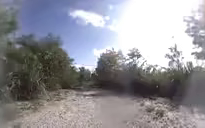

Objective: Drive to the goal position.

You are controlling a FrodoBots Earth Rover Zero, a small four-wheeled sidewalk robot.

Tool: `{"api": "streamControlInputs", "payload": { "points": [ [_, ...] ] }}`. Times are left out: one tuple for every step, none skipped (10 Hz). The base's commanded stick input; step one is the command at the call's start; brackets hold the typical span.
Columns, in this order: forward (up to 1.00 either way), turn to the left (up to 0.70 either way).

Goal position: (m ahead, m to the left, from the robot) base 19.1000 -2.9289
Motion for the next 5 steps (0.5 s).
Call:
{"api": "streamControlInputs", "payload": {
  "points": [
    [0.70,0.00],
    [0.70,0.00],
    [0.70,0.00],
    [0.70,0.00],
    [0.70,0.00]
  ]
}}
